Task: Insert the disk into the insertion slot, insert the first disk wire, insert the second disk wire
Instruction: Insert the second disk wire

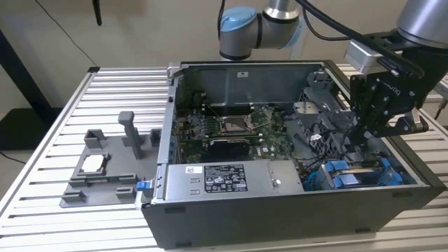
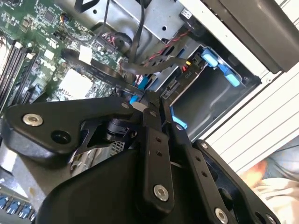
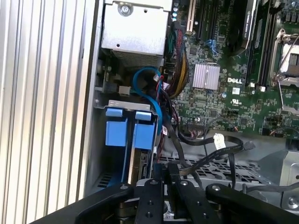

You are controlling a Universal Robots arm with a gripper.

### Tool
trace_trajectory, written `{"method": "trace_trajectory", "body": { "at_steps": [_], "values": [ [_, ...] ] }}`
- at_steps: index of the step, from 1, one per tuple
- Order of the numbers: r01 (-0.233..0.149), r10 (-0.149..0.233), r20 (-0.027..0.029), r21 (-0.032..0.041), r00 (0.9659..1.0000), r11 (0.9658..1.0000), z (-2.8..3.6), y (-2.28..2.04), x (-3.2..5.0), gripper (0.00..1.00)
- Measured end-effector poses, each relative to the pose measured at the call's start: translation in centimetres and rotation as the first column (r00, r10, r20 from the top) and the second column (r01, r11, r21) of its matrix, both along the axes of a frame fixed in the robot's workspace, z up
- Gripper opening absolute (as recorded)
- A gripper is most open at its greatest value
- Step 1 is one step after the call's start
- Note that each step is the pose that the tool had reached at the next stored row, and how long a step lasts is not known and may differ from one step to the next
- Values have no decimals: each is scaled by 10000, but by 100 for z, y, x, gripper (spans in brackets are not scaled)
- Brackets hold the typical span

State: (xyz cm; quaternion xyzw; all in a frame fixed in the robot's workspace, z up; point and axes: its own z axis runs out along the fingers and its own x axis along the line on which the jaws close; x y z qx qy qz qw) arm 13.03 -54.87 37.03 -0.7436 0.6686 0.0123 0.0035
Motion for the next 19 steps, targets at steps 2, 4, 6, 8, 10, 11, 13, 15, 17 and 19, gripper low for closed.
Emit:
{"method": "trace_trajectory", "body": {
  "at_steps": [2,4,6,8,10,11,13,15,17,19],
  "values": [
    [1,-1,-1,-1,10000,10000,0,0,0,16],
    [1,-1,0,-2,10000,10000,1,0,0,16],
    [0,0,-8,-1,10000,10000,-1,-1,2,16],
    [0,1,-59,11,10000,10000,-13,-7,17,16],
    [0,1,-99,59,10000,10000,-29,-17,37,16],
    [1,0,-105,89,9999,10000,-37,-22,47,16],
    [1,0,-110,159,9999,9999,-54,-36,70,16],
    [3,0,-139,207,9999,9998,-65,-51,83,16],
    [8,-3,-195,234,9998,9997,-73,-68,89,16],
    [14,-7,-246,257,9997,9997,-79,-85,95,16]
  ]
}}
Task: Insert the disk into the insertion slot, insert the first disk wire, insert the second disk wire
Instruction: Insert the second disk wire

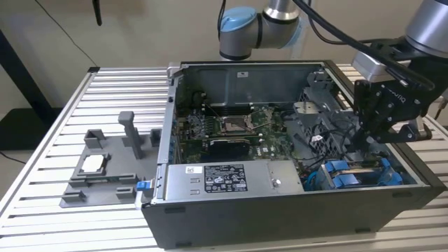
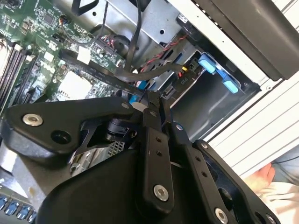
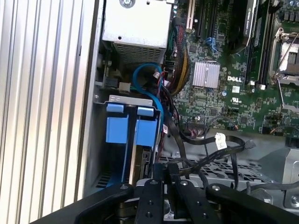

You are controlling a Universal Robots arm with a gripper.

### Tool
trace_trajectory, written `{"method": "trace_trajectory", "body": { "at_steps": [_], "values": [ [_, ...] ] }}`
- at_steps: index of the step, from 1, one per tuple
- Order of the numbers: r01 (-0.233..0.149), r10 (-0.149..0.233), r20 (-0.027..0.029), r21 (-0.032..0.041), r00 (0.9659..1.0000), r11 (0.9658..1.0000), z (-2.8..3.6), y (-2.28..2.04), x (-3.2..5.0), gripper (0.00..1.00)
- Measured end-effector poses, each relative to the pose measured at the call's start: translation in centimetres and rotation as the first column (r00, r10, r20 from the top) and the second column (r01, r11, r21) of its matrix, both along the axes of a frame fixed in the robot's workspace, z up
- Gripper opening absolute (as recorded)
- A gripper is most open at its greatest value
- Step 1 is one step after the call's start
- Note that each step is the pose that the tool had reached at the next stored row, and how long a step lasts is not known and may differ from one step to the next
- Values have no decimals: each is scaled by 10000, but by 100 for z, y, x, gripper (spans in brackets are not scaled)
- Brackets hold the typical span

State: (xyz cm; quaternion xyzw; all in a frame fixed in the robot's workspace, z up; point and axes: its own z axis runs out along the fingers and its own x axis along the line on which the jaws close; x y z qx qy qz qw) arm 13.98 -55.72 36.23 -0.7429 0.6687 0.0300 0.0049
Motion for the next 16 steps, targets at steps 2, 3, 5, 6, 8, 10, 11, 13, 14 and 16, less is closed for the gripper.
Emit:
{"method": "trace_trajectory", "body": {
  "at_steps": [2,3,5,6,8,10,11,13,14,16],
  "values": [
    [2,-2,-18,16,10000,10000,-5,-20,18,16],
    [3,-3,-23,20,10000,10000,-7,-31,29,16],
    [12,-12,-31,26,10000,10000,-13,-50,43,16],
    [37,-37,-41,26,10000,10000,-15,-59,43,16],
    [108,-108,-73,26,9999,9999,-20,-75,44,16],
    [229,-229,-118,26,9997,9997,-28,-89,44,16],
    [300,-300,-144,25,9994,9995,-34,-94,44,16],
    [474,-473,-210,25,9987,9989,-49,-100,44,16],
    [573,-572,-218,23,9981,9984,-59,-102,44,16],
    [719,-719,-219,23,9972,9974,-74,-104,45,16]
  ]
}}
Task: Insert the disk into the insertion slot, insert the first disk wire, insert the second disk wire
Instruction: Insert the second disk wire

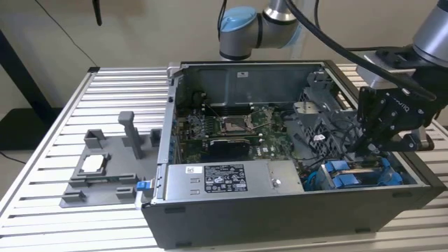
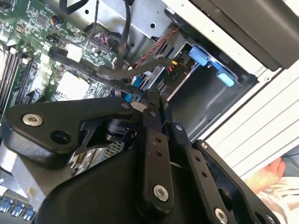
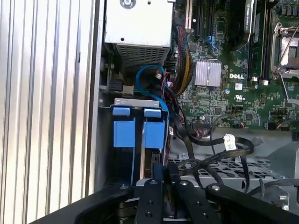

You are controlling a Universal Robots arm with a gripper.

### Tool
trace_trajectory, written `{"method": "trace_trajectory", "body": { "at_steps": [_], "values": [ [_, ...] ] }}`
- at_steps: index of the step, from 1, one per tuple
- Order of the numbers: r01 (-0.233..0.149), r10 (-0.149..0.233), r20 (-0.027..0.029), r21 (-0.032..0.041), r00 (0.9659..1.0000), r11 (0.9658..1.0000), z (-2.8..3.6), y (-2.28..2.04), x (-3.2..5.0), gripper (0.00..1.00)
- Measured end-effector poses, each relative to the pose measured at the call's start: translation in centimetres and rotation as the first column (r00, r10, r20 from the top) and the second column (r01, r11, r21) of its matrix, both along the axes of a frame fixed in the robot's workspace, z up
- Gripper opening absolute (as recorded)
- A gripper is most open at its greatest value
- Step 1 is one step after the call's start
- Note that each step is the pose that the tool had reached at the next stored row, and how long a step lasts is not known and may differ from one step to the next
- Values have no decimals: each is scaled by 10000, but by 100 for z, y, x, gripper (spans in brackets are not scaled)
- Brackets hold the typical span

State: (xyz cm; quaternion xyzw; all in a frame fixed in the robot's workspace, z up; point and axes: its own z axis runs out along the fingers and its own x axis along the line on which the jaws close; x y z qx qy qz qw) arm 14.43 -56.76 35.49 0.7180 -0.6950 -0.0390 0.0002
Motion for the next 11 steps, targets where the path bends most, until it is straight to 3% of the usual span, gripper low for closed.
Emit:
{"method": "trace_trajectory", "body": {
  "at_steps": [11],
  "values": [
    [346,-346,-7,14,9994,9994,-37,-14,17,16]
  ]
}}
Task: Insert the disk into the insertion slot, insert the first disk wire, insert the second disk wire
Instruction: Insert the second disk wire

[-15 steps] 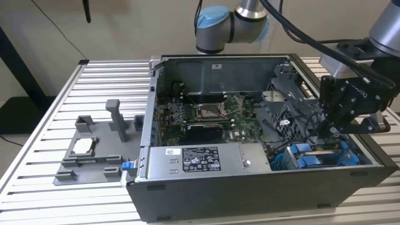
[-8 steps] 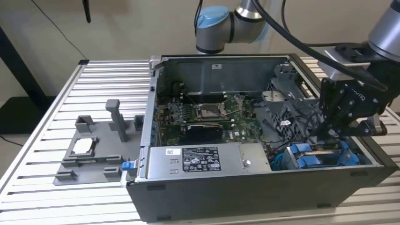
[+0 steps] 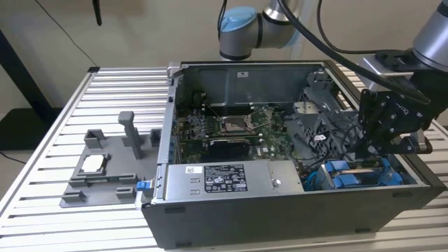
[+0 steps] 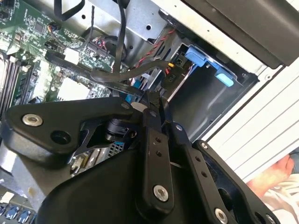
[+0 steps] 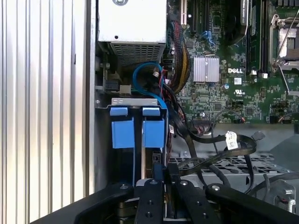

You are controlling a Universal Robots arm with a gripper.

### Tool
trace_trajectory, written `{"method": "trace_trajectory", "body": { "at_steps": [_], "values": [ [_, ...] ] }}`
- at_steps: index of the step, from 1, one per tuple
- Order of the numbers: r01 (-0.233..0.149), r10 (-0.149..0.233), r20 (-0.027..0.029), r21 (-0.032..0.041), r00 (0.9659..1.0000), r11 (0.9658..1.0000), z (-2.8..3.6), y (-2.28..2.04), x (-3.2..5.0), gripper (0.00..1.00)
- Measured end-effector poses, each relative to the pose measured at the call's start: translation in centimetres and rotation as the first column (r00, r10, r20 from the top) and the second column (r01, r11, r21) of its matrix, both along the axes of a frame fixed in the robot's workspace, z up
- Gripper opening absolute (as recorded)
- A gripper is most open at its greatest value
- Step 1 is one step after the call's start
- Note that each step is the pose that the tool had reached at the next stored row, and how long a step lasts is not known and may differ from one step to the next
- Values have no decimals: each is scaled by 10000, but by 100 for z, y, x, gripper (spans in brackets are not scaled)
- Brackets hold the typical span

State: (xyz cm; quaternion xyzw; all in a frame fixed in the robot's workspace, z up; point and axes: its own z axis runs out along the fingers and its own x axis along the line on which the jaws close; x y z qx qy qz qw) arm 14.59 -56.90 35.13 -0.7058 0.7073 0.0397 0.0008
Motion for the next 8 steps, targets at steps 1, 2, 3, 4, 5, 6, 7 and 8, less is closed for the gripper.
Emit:
{"method": "trace_trajectory", "body": {
  "at_steps": [1,2,3,4,5,6,7,8],
  "values": [
    [1,-1,-1,8,10000,10000,-1,-2,3,16],
    [0,0,-10,30,10000,10000,-3,-6,12,16],
    [1,0,-18,59,10000,10000,-6,-10,22,16],
    [1,-1,-22,90,10000,10000,-9,-15,34,16],
    [2,-2,-26,128,10000,9999,-14,-20,45,16],
    [1,-1,-30,163,10000,9999,-21,-26,55,16],
    [3,-2,-32,192,10000,9998,-30,-29,57,16],
    [6,-5,-34,211,10000,9998,-38,-31,57,16]
  ]
}}
